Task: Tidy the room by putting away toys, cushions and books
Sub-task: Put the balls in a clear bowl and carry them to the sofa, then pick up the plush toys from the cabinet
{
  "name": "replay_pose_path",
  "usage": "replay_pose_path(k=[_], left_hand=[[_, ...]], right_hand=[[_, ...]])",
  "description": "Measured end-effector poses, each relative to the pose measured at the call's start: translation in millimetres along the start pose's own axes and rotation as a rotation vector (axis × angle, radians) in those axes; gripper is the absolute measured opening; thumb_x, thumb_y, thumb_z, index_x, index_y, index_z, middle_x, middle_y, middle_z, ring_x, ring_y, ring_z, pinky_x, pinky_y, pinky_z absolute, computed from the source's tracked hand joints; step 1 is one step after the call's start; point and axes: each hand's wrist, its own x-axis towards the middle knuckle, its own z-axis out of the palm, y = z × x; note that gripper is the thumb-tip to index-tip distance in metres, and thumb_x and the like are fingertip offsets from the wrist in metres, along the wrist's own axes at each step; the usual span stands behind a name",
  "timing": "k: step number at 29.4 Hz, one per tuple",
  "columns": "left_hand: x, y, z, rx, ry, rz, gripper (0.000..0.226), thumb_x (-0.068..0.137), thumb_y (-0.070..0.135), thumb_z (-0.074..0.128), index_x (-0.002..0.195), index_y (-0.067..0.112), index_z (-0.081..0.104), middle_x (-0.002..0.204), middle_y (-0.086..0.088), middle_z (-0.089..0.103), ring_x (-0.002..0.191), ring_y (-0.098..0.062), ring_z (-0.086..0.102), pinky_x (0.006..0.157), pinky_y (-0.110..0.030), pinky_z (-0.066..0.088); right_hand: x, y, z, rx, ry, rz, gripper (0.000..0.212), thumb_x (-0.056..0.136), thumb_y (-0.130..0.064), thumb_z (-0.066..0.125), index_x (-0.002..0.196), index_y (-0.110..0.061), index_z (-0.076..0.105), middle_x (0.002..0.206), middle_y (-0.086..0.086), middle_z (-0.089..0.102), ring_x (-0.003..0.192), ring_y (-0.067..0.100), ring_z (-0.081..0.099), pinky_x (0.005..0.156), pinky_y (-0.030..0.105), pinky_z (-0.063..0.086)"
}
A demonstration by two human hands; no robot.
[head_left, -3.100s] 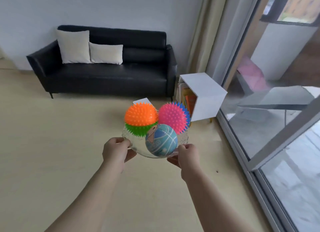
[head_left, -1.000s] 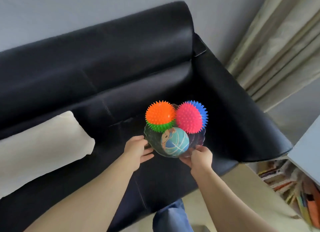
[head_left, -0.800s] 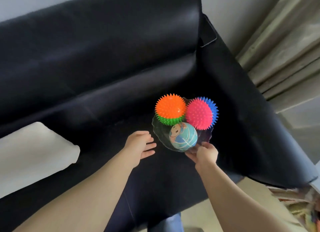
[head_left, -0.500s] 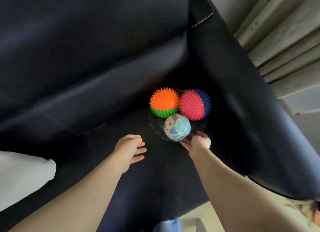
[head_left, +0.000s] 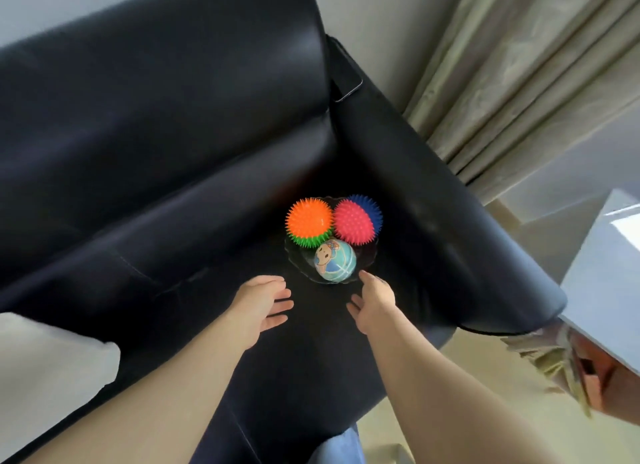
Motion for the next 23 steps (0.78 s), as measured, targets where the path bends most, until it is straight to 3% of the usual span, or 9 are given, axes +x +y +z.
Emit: replay_pose_path(k=[2, 7, 12, 14, 15, 17, 18, 20, 23], left_hand=[[-28, -7, -2, -0.005, -0.035, 0.055, 0.018, 0.096, 0.013, 0.05, 0.113, 0.014, 0.056, 0.108, -0.009, 0.064, 0.093, -0.022, 0.064, 0.07, -0.03, 0.053], [-107, -31, 2, 0.023, -0.155, 0.193, 0.019, 0.096, 0.015, 0.049, 0.114, 0.014, 0.056, 0.097, -0.005, 0.064, 0.091, -0.021, 0.063, 0.07, -0.029, 0.051], [-200, -73, -15, 0.16, -0.285, 0.416, 0.018, 0.097, 0.017, 0.046, 0.113, 0.015, 0.052, 0.092, -0.002, 0.063, 0.08, -0.015, 0.062, 0.067, -0.027, 0.048], [-251, -110, -6, 0.24, -0.378, 0.488, 0.015, 0.097, 0.015, 0.045, 0.11, 0.014, 0.054, 0.088, -0.002, 0.062, 0.075, -0.014, 0.06, 0.067, -0.028, 0.048], [-253, -111, -8, 0.229, -0.399, 0.507, 0.014, 0.097, 0.015, 0.045, 0.108, 0.014, 0.055, 0.087, -0.002, 0.062, 0.075, -0.015, 0.06, 0.068, -0.028, 0.048], [-310, -156, 19, 0.354, -0.525, 0.555, 0.012, 0.096, 0.015, 0.046, 0.102, 0.014, 0.056, 0.087, -0.003, 0.062, 0.075, -0.016, 0.06, 0.069, -0.029, 0.048], [-314, -160, 19, 0.345, -0.544, 0.57, 0.011, 0.096, 0.015, 0.046, 0.097, 0.014, 0.057, 0.085, -0.003, 0.062, 0.074, -0.016, 0.06, 0.069, -0.029, 0.048], [-369, -208, 46, 0.438, -0.675, 0.622, 0.013, 0.096, 0.014, 0.046, 0.091, 0.016, 0.057, 0.08, -0.003, 0.062, 0.071, -0.016, 0.059, 0.07, -0.03, 0.048], [-415, -262, 78, 0.476, -0.785, 0.627, 0.014, 0.096, 0.012, 0.046, 0.09, 0.015, 0.058, 0.08, -0.004, 0.063, 0.07, -0.017, 0.06, 0.068, -0.031, 0.048]], right_hand=[[-34, 5, -14, 0.03, -0.053, -0.05, 0.047, 0.094, -0.018, 0.056, 0.139, -0.015, 0.043, 0.122, 0.008, 0.05, 0.118, 0.026, 0.05, 0.097, 0.039, 0.044], [-117, 25, -65, 0.142, -0.098, -0.208, 0.032, 0.093, -0.021, 0.057, 0.124, -0.015, 0.051, 0.131, 0.007, 0.052, 0.102, 0.021, 0.054, 0.085, 0.033, 0.047], [-213, 105, -128, 0.331, -0.168, -0.319, 0.034, 0.095, -0.022, 0.054, 0.128, -0.014, 0.05, 0.135, 0.005, 0.052, 0.115, 0.024, 0.054, 0.085, 0.032, 0.047], [-250, 142, -181, 0.473, -0.15, -0.369, 0.034, 0.095, -0.021, 0.053, 0.127, -0.012, 0.051, 0.129, 0.006, 0.055, 0.114, 0.025, 0.055, 0.084, 0.033, 0.048], [-253, 145, -180, 0.475, -0.166, -0.37, 0.033, 0.095, -0.02, 0.053, 0.127, -0.011, 0.052, 0.124, 0.007, 0.057, 0.109, 0.025, 0.057, 0.081, 0.033, 0.048], [-287, 177, -251, 0.634, -0.105, -0.442, 0.029, 0.095, -0.019, 0.053, 0.123, -0.011, 0.054, 0.111, 0.007, 0.059, 0.093, 0.022, 0.058, 0.074, 0.032, 0.047], [-291, 177, -252, 0.641, -0.113, -0.445, 0.025, 0.095, -0.019, 0.053, 0.119, -0.012, 0.055, 0.105, 0.006, 0.06, 0.088, 0.02, 0.057, 0.072, 0.032, 0.046], [-317, 206, -322, 0.785, -0.066, -0.504, 0.015, 0.094, -0.02, 0.053, 0.106, -0.013, 0.058, 0.092, 0.003, 0.059, 0.079, 0.018, 0.055, 0.068, 0.03, 0.046], [-344, 239, -393, 0.904, -0.043, -0.576, 0.01, 0.094, -0.019, 0.052, 0.089, -0.013, 0.059, 0.088, 0.004, 0.059, 0.076, 0.018, 0.054, 0.07, 0.03, 0.045]])
